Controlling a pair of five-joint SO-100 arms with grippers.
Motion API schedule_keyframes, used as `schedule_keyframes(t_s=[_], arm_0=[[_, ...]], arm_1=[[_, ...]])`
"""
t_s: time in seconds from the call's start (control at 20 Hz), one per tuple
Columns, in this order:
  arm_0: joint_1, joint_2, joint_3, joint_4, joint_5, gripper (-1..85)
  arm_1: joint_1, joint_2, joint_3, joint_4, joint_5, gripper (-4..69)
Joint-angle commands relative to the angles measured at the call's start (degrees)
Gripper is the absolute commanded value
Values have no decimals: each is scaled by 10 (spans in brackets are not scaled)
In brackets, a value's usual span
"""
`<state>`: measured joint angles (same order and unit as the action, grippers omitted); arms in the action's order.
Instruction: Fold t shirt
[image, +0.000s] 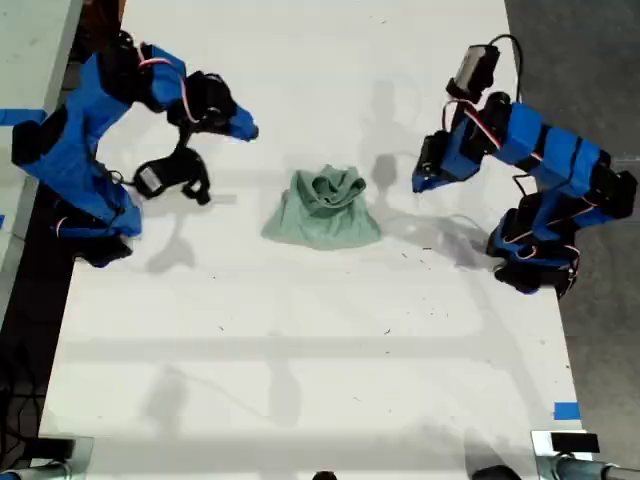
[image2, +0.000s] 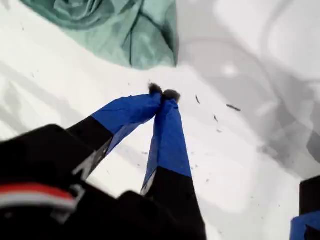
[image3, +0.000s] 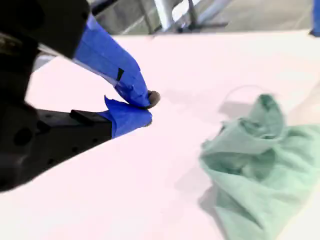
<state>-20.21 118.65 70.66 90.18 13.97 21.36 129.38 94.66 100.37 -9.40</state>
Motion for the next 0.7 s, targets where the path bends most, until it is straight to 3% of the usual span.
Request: schedule_keyframes(t_s=[0.0, 0.2, 0.35, 0.5, 0.65], arm_0=[[110, 201, 194, -59, -63, -2], [171, 350, 562, -236, -100, -2], [194, 351, 724, -371, -112, -2], [186, 445, 875, -447, -127, -2], [173, 668, 1014, -439, -113, 1]], arm_1=[[-88, 161, 126, 0, 69, -12], [-152, 408, 369, -4, 142, -12], [-202, 533, 506, -32, 181, -12], [-243, 635, 579, -57, 194, -12], [-253, 638, 588, -69, 195, -12]])
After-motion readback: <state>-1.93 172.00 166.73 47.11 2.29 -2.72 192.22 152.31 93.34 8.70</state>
